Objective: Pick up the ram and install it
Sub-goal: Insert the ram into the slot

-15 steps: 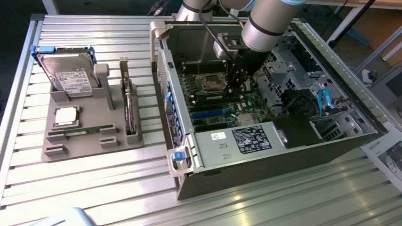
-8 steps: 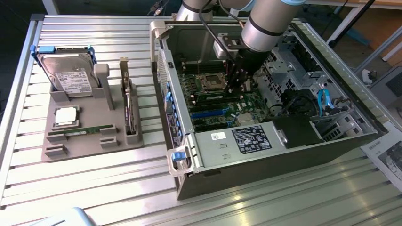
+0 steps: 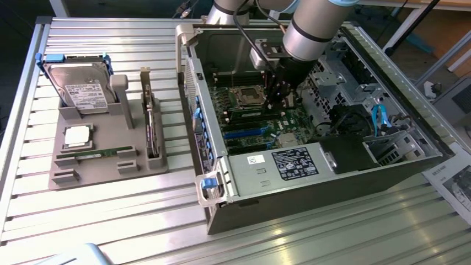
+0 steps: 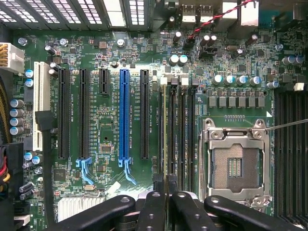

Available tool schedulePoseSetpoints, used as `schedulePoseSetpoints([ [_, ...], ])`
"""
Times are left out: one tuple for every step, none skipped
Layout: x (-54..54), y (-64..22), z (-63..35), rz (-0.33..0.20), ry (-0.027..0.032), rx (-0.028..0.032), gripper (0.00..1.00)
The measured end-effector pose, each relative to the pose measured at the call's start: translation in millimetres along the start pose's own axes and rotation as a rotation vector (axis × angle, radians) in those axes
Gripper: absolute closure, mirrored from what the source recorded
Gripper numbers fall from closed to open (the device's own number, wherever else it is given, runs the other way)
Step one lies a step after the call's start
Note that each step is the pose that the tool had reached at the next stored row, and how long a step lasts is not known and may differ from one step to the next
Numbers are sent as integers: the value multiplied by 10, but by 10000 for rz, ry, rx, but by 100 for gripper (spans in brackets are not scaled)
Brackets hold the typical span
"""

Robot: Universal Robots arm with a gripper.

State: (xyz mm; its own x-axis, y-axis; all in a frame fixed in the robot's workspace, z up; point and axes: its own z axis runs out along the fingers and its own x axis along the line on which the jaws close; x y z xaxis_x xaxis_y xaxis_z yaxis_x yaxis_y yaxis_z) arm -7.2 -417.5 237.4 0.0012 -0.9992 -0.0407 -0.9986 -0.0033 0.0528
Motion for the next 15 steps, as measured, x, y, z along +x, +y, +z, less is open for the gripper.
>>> schedulePoseSetpoints([
  [-2,0,2,-1,-3,1,88],
  [-3,-1,2,-1,-3,1,88],
  [-5,0,1,0,-1,0,88],
  [-6,0,2,-1,-2,1,88],
  [-7,0,2,0,-1,0,88],
  [-7,0,2,0,-1,0,88],
  [-8,0,2,0,-1,0,88],
  [-8,0,3,0,0,0,88],
  [-9,-1,5,0,0,1,88],
  [-9,0,7,0,1,2,88],
  [-10,0,8,0,2,1,88],
  [-11,0,10,0,1,3,88],
  [-11,0,11,0,1,4,88],
  [-11,-1,12,0,0,4,88],
  [-11,-1,11,0,0,4,88],
])
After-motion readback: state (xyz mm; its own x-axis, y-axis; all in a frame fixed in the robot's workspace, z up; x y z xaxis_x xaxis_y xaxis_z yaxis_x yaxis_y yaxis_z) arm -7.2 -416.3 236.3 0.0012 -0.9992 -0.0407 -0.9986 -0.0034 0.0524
